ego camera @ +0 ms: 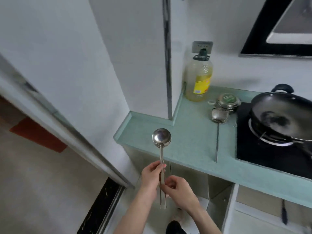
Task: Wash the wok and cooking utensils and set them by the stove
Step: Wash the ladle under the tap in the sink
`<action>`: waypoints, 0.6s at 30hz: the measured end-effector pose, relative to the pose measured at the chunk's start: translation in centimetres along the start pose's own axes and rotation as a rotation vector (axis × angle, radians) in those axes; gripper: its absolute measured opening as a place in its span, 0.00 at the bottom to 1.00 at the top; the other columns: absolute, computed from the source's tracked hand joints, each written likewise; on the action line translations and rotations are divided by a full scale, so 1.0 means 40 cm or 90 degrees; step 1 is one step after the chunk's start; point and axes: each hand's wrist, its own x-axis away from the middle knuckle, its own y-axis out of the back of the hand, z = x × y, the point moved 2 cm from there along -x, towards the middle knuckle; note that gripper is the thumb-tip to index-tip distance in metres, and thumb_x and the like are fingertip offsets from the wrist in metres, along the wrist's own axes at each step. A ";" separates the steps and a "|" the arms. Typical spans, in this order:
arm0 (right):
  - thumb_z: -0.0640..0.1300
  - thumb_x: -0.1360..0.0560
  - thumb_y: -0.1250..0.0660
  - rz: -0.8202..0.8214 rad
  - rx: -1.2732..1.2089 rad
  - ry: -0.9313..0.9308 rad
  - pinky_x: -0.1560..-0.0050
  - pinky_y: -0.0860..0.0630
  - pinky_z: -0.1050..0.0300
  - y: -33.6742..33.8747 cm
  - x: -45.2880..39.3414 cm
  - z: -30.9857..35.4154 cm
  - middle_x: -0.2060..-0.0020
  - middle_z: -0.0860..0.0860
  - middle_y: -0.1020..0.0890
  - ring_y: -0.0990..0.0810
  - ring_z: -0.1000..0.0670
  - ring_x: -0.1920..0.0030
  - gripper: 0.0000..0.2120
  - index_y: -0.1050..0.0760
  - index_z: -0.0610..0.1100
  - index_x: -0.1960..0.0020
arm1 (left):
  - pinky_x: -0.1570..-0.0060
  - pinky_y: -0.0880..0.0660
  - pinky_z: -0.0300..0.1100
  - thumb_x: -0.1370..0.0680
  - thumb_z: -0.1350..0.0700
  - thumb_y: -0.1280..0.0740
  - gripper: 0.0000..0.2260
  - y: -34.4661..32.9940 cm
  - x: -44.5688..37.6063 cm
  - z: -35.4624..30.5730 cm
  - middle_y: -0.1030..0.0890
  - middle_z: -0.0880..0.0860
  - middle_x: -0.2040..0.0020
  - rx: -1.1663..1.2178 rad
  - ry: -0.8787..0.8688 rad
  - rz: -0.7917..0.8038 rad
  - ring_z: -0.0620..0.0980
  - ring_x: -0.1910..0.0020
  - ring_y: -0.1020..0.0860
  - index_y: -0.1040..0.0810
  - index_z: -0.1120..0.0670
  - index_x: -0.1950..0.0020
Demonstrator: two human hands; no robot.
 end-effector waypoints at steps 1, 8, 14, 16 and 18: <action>0.54 0.26 0.27 -0.008 -0.014 -0.007 0.53 0.18 0.51 0.022 -0.026 0.021 0.63 0.52 0.13 0.16 0.56 0.64 0.09 0.18 0.48 0.53 | 0.53 0.21 0.47 0.26 0.62 0.24 0.06 -0.028 -0.031 -0.020 0.14 0.55 0.59 -0.019 0.004 0.008 0.52 0.57 0.18 0.13 0.57 0.51; 0.53 0.26 0.28 -0.099 -0.101 -0.056 0.53 0.17 0.45 0.154 -0.152 0.067 0.64 0.50 0.13 0.15 0.49 0.64 0.09 0.19 0.48 0.51 | 0.53 0.23 0.49 0.26 0.64 0.25 0.03 -0.225 -0.201 -0.116 0.16 0.58 0.63 -0.119 0.010 0.112 0.54 0.60 0.20 0.15 0.60 0.53; 0.48 0.24 0.27 -0.189 -0.180 -0.098 0.55 0.19 0.43 0.234 -0.203 0.071 0.64 0.46 0.13 0.18 0.49 0.66 0.07 0.20 0.44 0.51 | 0.50 0.21 0.49 0.26 0.64 0.25 0.05 -0.373 -0.302 -0.164 0.15 0.58 0.59 -0.134 0.053 0.199 0.54 0.58 0.18 0.15 0.60 0.51; 0.47 0.23 0.27 -0.229 -0.190 -0.111 0.54 0.19 0.41 0.256 -0.222 0.072 0.64 0.47 0.13 0.17 0.48 0.66 0.07 0.20 0.45 0.51 | 0.54 0.22 0.46 0.25 0.64 0.25 0.05 -0.421 -0.334 -0.168 0.15 0.57 0.59 -0.159 0.068 0.226 0.53 0.58 0.18 0.15 0.59 0.50; 0.49 0.23 0.27 -0.280 -0.171 -0.125 0.54 0.18 0.46 0.276 -0.243 0.077 0.63 0.50 0.13 0.15 0.52 0.65 0.07 0.21 0.48 0.49 | 0.57 0.22 0.45 0.24 0.64 0.26 0.05 -0.464 -0.368 -0.172 0.15 0.58 0.59 -0.178 0.080 0.253 0.54 0.59 0.18 0.15 0.59 0.50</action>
